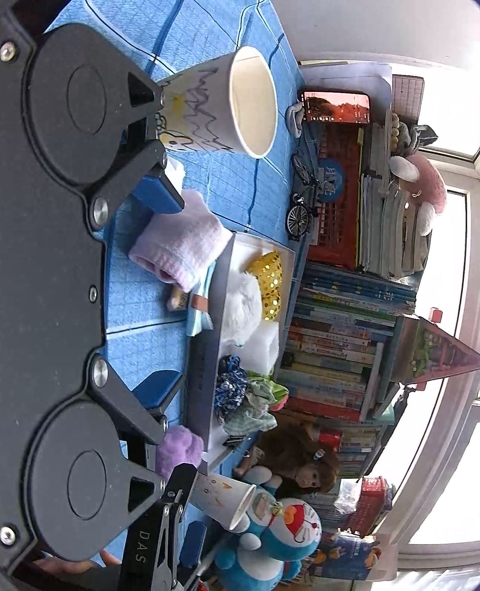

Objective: Organize soft objects
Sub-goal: 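Withdraw both open tools from the tray toward the items beside it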

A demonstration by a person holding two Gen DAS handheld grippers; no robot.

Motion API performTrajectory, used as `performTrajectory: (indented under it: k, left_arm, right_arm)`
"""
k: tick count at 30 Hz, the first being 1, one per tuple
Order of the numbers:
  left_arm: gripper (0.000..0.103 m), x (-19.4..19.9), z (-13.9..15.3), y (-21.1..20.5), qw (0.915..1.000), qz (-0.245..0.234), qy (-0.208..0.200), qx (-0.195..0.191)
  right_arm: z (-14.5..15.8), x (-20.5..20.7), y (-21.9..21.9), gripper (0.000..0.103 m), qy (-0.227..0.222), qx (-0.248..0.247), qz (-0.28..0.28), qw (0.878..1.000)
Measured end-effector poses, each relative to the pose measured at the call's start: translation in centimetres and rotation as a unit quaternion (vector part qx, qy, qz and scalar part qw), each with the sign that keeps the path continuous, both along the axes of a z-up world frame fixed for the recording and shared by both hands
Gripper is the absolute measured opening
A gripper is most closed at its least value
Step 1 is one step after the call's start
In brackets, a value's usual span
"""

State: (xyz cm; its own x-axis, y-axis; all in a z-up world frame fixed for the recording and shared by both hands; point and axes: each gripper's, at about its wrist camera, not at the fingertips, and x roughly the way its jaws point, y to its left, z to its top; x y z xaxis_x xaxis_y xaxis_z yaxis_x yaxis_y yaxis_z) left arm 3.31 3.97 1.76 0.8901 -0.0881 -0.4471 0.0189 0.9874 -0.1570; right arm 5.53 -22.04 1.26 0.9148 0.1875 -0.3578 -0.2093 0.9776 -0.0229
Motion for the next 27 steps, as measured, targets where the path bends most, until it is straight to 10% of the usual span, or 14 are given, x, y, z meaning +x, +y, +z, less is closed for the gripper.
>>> performTrajectory:
  k: [27]
  left_arm:
    - [0.09,-0.9,-1.8,0.5,0.9992,0.029,0.0,0.026]
  right_arm:
    - [-2.6,-0.4,1.3,0.103,0.011,-0.033,-0.007,0.999]
